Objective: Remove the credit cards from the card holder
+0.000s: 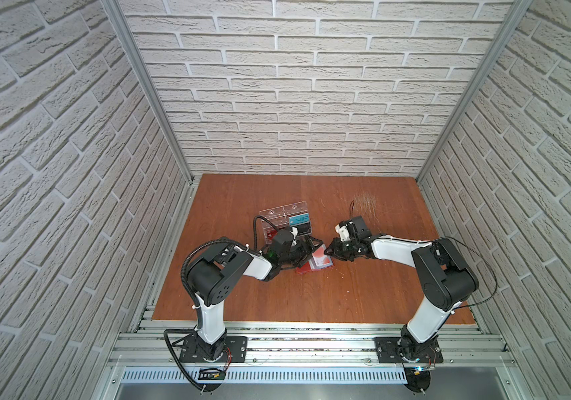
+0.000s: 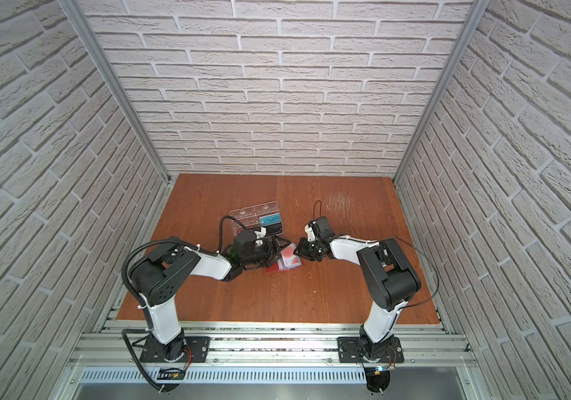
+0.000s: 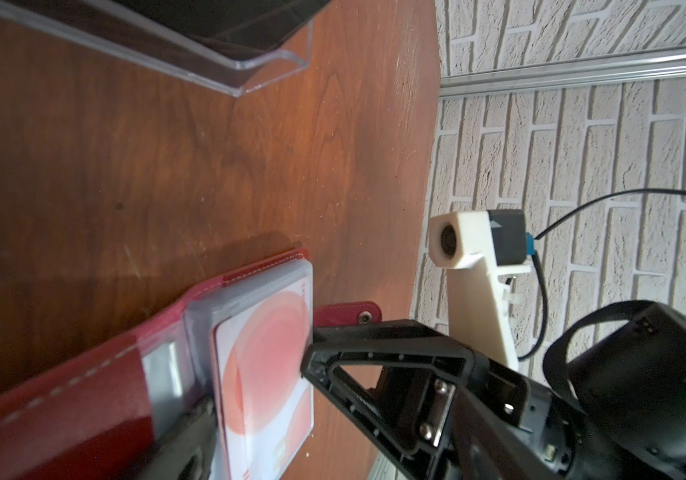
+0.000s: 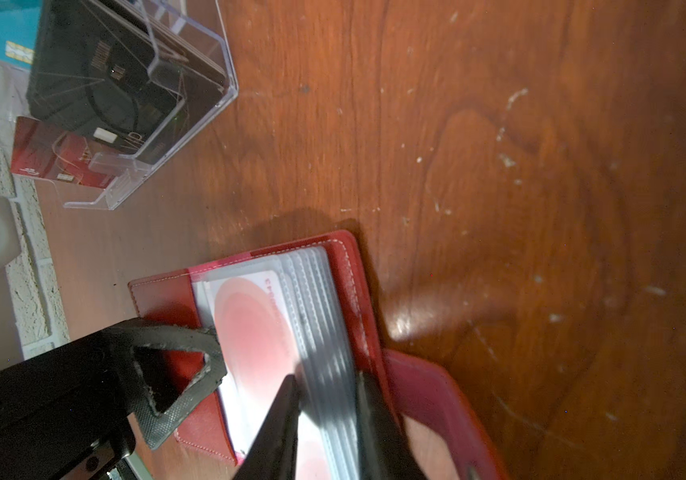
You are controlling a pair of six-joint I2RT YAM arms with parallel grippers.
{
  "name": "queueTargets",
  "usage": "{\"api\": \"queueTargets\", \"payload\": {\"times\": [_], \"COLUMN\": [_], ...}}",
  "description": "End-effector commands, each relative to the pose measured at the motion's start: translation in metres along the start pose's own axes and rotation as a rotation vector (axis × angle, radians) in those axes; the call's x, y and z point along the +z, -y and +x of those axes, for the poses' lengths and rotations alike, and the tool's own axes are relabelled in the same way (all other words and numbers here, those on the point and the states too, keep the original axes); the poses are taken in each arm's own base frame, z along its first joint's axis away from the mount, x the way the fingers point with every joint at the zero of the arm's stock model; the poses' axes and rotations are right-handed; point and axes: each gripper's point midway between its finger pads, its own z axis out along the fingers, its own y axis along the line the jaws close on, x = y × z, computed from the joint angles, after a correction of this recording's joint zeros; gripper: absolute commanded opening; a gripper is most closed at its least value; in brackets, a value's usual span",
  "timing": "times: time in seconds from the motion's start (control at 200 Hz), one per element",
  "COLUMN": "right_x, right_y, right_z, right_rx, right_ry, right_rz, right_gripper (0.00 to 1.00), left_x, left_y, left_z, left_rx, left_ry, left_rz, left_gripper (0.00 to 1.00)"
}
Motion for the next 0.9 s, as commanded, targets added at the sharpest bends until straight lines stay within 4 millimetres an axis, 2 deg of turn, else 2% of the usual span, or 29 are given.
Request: {"api": "queueTargets", "payload": {"times": [0.0,0.5,0.72,0.895], "right_x": [0.012,-0.006,-0.011,-0.013], "right_y": [0.030,0.019,0.020,0.021], "right_z": [0.037,0.035,0.035,0.033], "right_rx": [0.047,0.040,0.035,0.033], "right_ry": [-0.101,-0.063,-0.058,-0.050], "right_rz": [0.098,0.064,0.072,0.077], "right_gripper": [0.26,0.31,0.31,0.29], "left_x": [-0.003,-0.004,-0.002,-0.009], "left_y": [0.051,0.051,0.044,0.039], "left_z": [0.006,0.006,0.007,0.003], "left_rx": [0.096,0.104,0.099,0.095], "left_ry": [0.001,0.001,-0.004,0.011], "left_rz": [0.163,0.148,0.129,0.115], "left_gripper": [0.87,0.87,0.87,0.87]}}
